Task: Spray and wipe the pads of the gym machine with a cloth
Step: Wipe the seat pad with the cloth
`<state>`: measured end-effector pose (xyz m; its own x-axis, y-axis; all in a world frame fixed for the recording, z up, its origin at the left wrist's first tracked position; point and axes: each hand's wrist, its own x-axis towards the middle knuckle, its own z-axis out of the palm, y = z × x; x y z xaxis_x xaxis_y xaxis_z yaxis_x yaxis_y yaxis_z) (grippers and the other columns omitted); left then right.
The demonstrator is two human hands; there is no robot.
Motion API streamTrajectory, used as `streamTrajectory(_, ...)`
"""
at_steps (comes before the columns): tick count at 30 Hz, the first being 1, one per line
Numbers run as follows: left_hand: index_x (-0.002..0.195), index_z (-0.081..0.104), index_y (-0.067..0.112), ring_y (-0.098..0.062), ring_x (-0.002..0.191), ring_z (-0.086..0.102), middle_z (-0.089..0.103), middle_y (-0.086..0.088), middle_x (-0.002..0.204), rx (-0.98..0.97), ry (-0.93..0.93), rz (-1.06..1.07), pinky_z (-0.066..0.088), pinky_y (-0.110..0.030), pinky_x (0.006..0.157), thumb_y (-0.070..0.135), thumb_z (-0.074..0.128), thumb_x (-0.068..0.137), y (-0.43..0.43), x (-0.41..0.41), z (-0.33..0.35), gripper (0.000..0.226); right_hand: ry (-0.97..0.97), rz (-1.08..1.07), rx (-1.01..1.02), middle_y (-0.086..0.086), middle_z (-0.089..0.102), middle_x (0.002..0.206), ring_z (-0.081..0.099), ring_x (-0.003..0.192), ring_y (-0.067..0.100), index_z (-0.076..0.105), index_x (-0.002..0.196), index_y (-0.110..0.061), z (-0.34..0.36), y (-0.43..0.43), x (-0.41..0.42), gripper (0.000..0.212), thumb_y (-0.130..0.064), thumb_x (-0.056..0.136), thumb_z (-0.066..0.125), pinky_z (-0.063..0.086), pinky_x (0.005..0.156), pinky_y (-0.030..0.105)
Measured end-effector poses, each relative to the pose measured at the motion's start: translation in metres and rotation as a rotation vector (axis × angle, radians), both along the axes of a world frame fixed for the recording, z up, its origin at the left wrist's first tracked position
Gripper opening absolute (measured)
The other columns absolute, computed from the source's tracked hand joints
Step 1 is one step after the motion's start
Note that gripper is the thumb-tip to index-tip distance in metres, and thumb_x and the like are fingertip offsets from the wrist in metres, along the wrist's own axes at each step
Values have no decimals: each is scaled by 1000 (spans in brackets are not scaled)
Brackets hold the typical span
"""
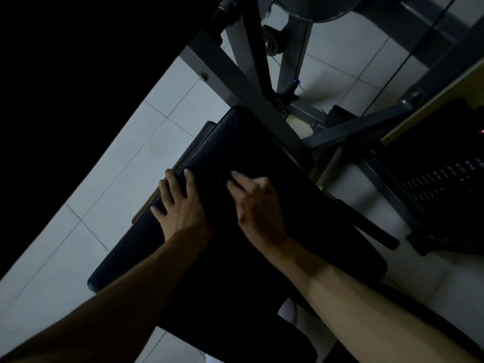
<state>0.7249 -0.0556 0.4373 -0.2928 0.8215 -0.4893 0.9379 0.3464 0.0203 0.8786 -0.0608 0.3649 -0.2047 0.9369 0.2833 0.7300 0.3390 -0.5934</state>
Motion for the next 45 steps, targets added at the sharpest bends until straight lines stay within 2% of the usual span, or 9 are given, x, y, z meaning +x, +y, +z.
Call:
streamTrajectory(5, 162, -11, 27, -33, 149, -34, -44, -4, 159, 14, -58, -204, -2, -70, 119, 46, 82, 81, -19, 27, -2, 125, -144, 290, 71, 4, 58, 148, 62, 110, 34, 70, 130, -16, -10, 3, 39, 45, -10, 85, 66, 53, 88, 47)
streamTrajectory(12, 158, -17, 23, -40, 146, -39, -47, -5, 156, -57, 28, -201, -2, -76, 116, 38, 80, 85, -20, 56, -27, 123, -94, -321, -115, 10, 59, 139, 58, 120, 35, 69, 132, -12, -1, 46, 57, 39, -9, 93, 66, 49, 101, 43)
streamTrajectory(18, 160, -14, 23, -40, 145, -39, -45, -8, 157, -15, 8, -212, -2, -76, 114, 30, 54, 103, -20, 58, -32, 89, -82, 151, -92, 7, 62, 136, 61, 108, 32, 70, 127, -17, -7, -38, 45, 44, -23, 83, 75, 57, 87, 44)
streamTrajectory(20, 158, -17, 23, -41, 145, -39, -47, -8, 156, 1, 39, -214, 0, -77, 114, 23, 58, 101, -21, 57, -35, 93, -148, 214, -54, 7, 61, 137, 62, 105, 36, 70, 127, -17, -9, -17, 64, 41, -18, 86, 67, 58, 82, 46)
streamTrajectory(27, 155, -19, 25, -40, 144, -40, -59, -6, 145, -3, 78, -193, 1, -79, 113, 23, 70, 94, -20, 56, -42, 108, -84, -291, -158, 9, 57, 137, 57, 119, 34, 69, 132, -17, -2, 25, 60, 38, -13, 95, 62, 54, 95, 44)
streamTrajectory(34, 159, -14, 23, -40, 148, -35, -41, -7, 160, -12, 21, -205, 1, -77, 114, 51, 54, 98, -21, 59, -32, 96, -102, 228, -108, 5, 64, 129, 67, 104, 36, 74, 117, -24, -15, -49, 62, 33, -19, 84, 68, 54, 88, 44)
streamTrajectory(36, 159, -13, 22, -40, 148, -35, -43, -7, 159, -18, 38, -205, 4, -79, 114, 32, 69, 94, -21, 59, -31, 104, -123, 41, -51, 8, 66, 127, 66, 102, 37, 75, 120, -21, -18, -15, 84, 35, -13, 86, 68, 53, 88, 41)
streamTrajectory(40, 159, -15, 21, -41, 146, -38, -46, -10, 157, -66, 19, -224, -2, -77, 113, 48, 86, 75, -23, 59, -27, 135, -35, -436, -236, 11, 59, 132, 59, 117, 35, 71, 129, -18, -13, 24, 104, 33, -11, 97, 65, 52, 97, 51)
streamTrajectory(45, 157, -16, 25, -39, 147, -37, -45, -7, 158, -36, 20, -196, -9, -76, 112, 60, 76, 80, -21, 61, -30, 125, -10, -90, -169, 5, 59, 131, 51, 112, 26, 72, 128, -23, -9, -65, 63, 41, -15, 88, 70, 55, 90, 43)
